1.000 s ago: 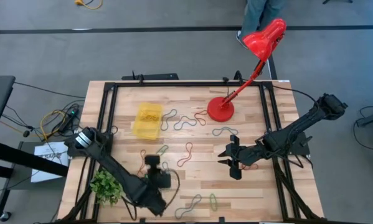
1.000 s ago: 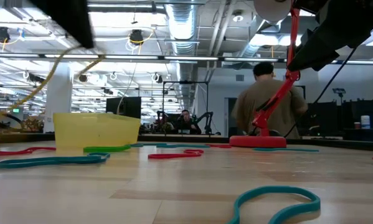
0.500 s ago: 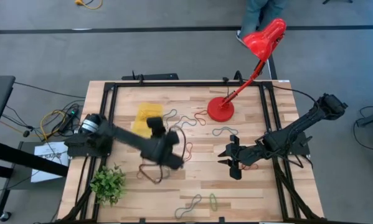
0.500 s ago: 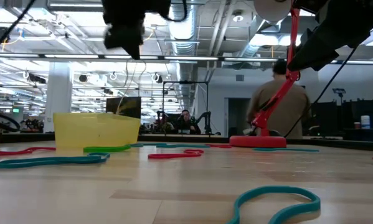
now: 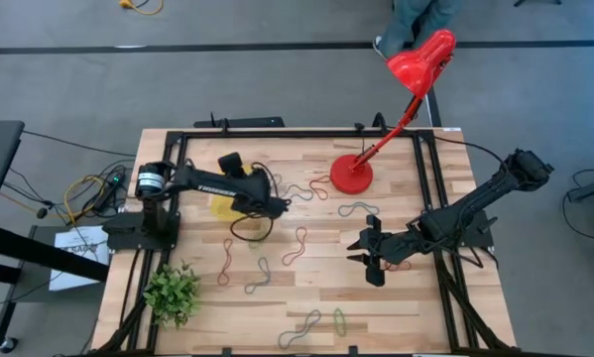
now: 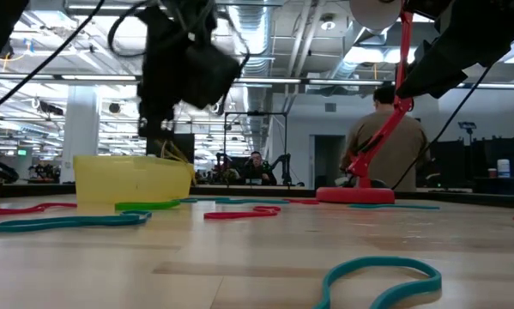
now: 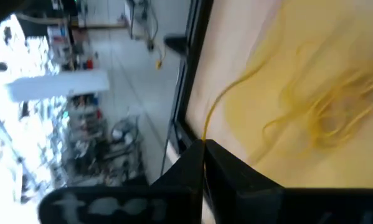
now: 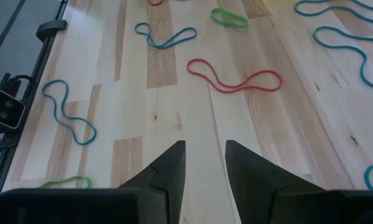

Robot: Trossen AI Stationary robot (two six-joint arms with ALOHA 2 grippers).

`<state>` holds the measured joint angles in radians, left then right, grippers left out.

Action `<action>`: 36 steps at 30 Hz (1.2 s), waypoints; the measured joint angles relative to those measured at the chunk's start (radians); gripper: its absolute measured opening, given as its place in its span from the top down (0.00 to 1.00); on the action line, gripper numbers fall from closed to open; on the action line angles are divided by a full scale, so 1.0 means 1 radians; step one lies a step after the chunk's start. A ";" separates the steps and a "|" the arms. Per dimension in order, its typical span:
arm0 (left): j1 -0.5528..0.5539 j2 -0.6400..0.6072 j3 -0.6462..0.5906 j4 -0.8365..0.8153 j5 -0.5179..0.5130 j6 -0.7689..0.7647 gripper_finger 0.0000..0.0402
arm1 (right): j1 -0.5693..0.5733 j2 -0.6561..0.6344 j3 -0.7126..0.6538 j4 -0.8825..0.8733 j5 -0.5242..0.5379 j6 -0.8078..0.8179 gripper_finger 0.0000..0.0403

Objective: Pick and place items into bin
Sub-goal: Put the yellow rubber band into the yellow bin

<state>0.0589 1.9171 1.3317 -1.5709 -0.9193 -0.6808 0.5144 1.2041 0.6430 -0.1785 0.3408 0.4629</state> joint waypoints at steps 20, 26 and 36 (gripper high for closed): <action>0.012 -0.008 -0.168 -0.001 -0.035 -0.131 1.00 | 0.000 0.000 0.000 0.000 0.000 0.000 0.73; 0.012 -0.020 -0.134 0.000 -0.062 -0.114 1.00 | 0.000 0.000 -0.001 0.000 0.000 0.000 0.73; 0.008 -0.121 -0.026 0.001 -0.090 -0.040 1.00 | 0.000 0.000 -0.001 0.000 0.000 0.000 0.73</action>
<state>0.0666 1.7966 1.3057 -1.5700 -1.0088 -0.7208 0.5144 1.2041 0.6422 -0.1785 0.3408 0.4629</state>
